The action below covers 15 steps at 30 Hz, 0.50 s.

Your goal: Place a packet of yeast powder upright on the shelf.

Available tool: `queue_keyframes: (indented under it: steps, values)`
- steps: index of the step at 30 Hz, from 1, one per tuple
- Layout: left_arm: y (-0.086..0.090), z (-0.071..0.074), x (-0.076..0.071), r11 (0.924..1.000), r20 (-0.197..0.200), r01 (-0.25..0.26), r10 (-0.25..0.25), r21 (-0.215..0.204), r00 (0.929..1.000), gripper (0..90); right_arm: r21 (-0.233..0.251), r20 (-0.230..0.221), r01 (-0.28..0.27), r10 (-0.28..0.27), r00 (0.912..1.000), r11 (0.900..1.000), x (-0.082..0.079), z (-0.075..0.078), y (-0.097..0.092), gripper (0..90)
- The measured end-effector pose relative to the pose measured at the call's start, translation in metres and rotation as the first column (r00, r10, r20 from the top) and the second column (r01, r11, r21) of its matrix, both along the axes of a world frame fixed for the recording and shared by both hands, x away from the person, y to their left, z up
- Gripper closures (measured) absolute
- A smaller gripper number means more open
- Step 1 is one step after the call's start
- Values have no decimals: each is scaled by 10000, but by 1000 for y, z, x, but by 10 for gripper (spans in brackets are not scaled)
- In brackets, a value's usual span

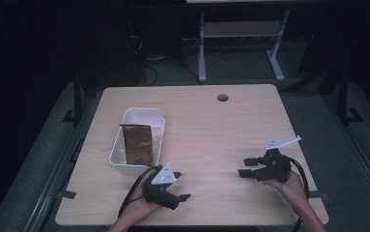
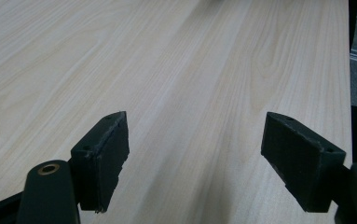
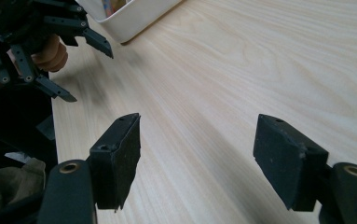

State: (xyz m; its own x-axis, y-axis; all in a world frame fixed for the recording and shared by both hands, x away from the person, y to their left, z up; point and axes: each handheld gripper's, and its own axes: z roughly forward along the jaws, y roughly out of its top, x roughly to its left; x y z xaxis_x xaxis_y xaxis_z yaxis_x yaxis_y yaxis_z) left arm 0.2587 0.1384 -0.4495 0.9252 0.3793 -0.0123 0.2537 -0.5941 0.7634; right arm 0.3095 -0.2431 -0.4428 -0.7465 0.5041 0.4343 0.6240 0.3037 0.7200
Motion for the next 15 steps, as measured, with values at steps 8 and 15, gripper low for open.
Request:
queue_keyframes:
  steps: [8, 15]
  values:
    - [-1, -2, 1, 10000, -149, 85, -85, 28, 9999, 232, -359, 219, 8, 0, 9998, 9994, -12, -5, -5, 301]
    - [-2, -2, 0, 9999, -157, 117, -116, 29, 9998, 231, -326, 395, -10, 23, 9992, 9995, -22, -6, -5, 285]
